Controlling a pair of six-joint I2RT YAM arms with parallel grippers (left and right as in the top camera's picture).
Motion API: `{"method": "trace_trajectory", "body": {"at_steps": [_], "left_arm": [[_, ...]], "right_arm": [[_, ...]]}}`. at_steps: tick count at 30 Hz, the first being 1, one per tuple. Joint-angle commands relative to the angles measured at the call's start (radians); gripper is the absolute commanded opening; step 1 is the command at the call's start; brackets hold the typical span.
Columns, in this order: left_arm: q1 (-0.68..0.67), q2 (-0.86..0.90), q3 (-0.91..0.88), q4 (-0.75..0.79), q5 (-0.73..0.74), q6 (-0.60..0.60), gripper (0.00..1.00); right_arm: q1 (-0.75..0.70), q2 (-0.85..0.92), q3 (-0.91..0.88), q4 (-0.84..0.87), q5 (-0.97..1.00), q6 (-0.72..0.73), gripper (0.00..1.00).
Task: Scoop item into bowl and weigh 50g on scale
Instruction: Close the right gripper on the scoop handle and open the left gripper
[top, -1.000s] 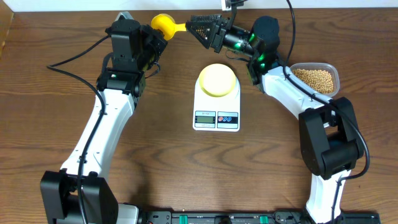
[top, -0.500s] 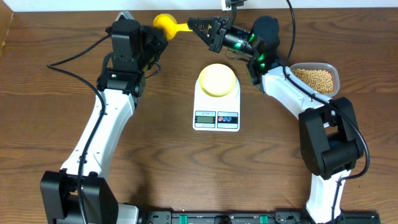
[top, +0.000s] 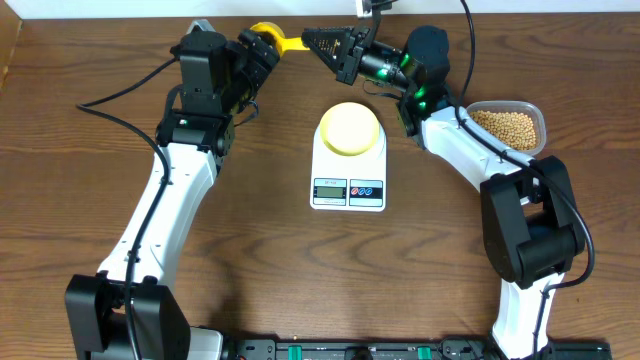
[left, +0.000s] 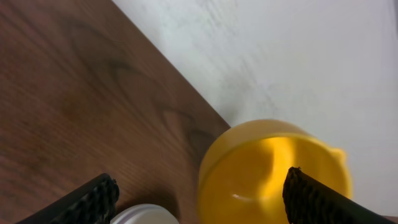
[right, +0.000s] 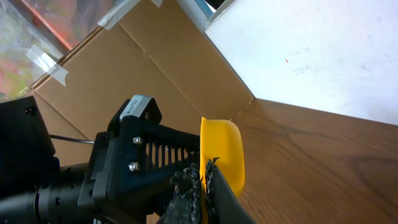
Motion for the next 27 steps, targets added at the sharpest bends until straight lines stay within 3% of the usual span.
{"method": "trace_trajectory", "body": {"at_steps": [1,27], "left_arm": [[-0.002,-0.012,0.018,-0.015,-0.002,0.002,0.86],[-0.002,-0.012,0.018,-0.237,-0.003,0.002,0.87]], "right_arm": [[0.0,0.0,0.018,0.003,0.016,-0.042,0.01],[-0.012,0.0,0.018,0.002,0.037,-0.063,0.01]]}}
